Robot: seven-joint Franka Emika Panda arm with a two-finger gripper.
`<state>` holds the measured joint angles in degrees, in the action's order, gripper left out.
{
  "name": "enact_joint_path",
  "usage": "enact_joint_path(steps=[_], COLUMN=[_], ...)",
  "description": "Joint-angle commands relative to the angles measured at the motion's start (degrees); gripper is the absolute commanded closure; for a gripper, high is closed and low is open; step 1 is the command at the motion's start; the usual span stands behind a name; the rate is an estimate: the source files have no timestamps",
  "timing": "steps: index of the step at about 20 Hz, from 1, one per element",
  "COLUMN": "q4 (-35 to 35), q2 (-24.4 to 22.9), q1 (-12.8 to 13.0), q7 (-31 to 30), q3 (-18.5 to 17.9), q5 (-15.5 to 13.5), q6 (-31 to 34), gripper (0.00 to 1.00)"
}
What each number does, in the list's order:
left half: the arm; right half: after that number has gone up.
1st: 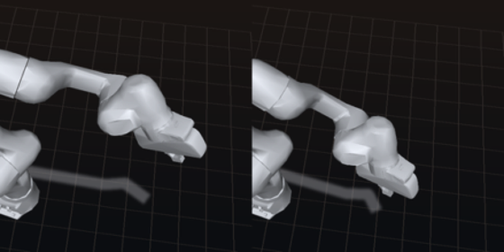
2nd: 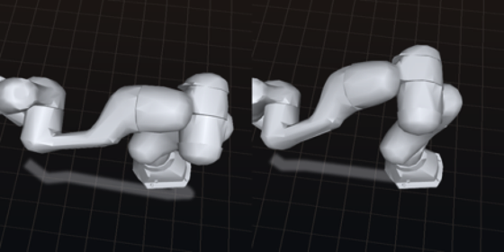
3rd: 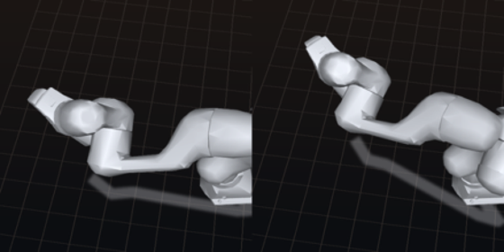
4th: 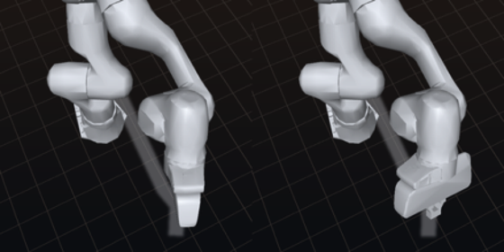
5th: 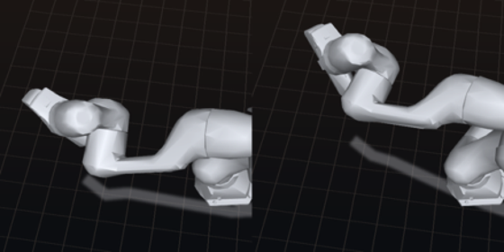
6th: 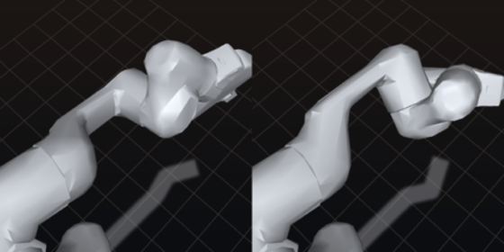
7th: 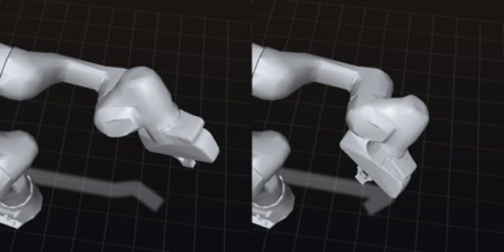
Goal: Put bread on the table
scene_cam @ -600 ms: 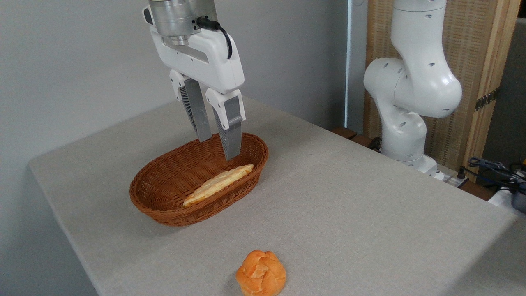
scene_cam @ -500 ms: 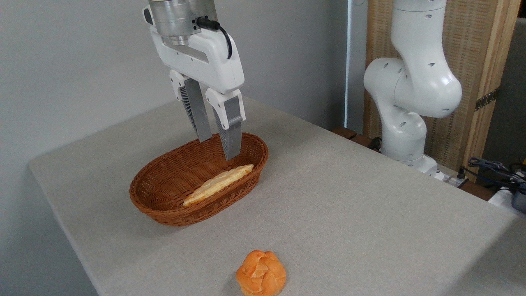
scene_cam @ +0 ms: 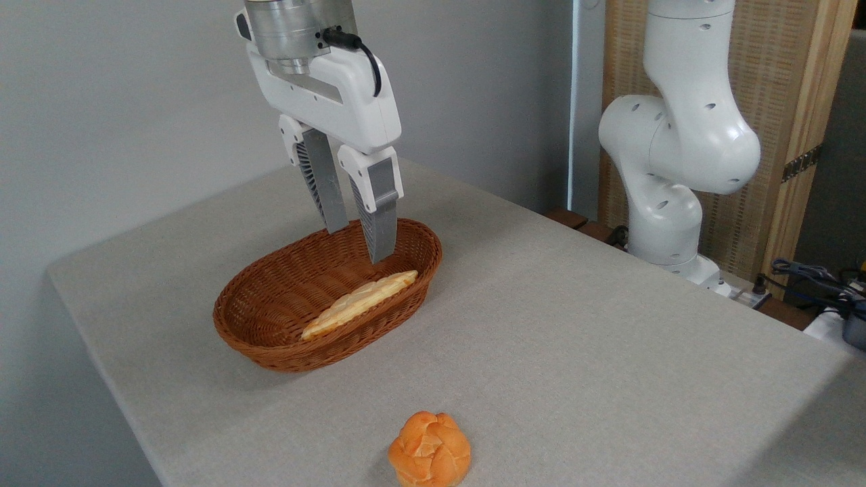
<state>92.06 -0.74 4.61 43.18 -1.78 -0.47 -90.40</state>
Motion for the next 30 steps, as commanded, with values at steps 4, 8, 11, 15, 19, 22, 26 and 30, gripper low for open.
enact_joint_path(steps=[4, 8, 11, 15, 19, 22, 26, 30], q4=[0.57, 8.11, 19.61, 24.31, 25.27, 25.28, 25.80, 27.64], q2=[-0.05, -1.54, -6.98, -7.79, -7.44, -7.09, -6.21, -5.42], q1=[0.31, 0.57, 1.01, 3.03, 3.56, 3.56, 3.56, 3.56], q7=[2.96, 2.53, 2.35, 2.35, 2.26, 2.26, 2.35, 2.26], q3=[2.39, 5.64, 6.35, 6.44, 6.96, 7.23, 8.19, 9.25], q5=[-0.14, -0.23, -0.41, -2.34, -4.79, -4.98, -4.89, -4.89], q6=[0.14, -4.06, -13.80, -18.67, -20.34, -20.52, -20.52, -24.02], gripper=[0.00, 0.00, 0.00, 0.00, 0.00, 0.00, 0.00, 0.00])
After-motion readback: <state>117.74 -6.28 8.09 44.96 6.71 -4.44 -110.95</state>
